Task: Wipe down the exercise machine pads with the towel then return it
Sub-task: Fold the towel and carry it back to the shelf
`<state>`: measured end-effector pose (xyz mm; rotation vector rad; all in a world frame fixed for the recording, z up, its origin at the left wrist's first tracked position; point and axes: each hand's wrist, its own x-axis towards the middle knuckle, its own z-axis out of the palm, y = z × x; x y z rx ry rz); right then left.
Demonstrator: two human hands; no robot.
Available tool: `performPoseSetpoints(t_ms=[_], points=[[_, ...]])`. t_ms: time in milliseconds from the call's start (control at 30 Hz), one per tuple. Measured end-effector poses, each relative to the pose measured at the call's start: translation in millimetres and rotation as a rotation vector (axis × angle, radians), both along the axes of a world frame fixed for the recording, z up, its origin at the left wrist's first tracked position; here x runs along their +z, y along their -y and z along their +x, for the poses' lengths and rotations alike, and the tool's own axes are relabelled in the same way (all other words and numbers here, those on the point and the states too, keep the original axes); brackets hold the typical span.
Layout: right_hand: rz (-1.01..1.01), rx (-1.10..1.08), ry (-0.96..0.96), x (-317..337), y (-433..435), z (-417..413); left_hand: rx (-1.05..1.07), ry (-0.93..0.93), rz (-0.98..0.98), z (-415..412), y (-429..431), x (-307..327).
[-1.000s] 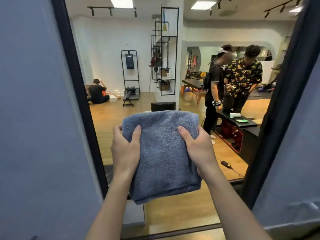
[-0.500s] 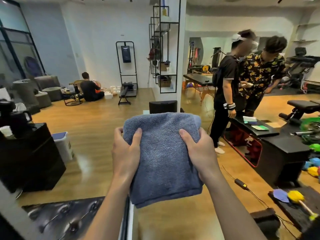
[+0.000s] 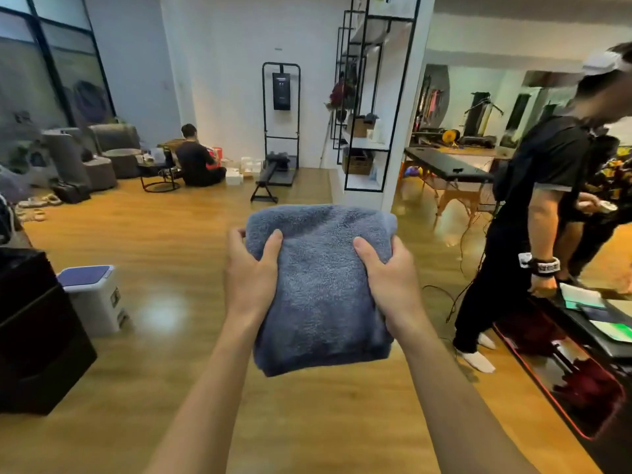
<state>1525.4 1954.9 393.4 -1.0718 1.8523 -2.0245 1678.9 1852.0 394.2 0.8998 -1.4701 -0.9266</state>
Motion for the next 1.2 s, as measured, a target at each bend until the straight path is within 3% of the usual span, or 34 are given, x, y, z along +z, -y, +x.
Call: performPoseSetpoints(t_ms=[367, 633, 933, 1200], points=[[0.025, -0.016, -0.020, 15, 325, -209, -0.003, -0.005, 0.008, -207, 323, 14], [0.034, 0.086, -0.013, 11, 579, -363, 0.067, -0.015, 0.000, -353, 568, 11], [0.041, 0.169, -0.005, 11, 874, -478, 0.114, -0.034, -0.006, -466, 857, 7], [0.059, 0.104, 0.010, 14, 1120, -576, 0.039, -0.024, -0.001, -574, 1120, 6]])
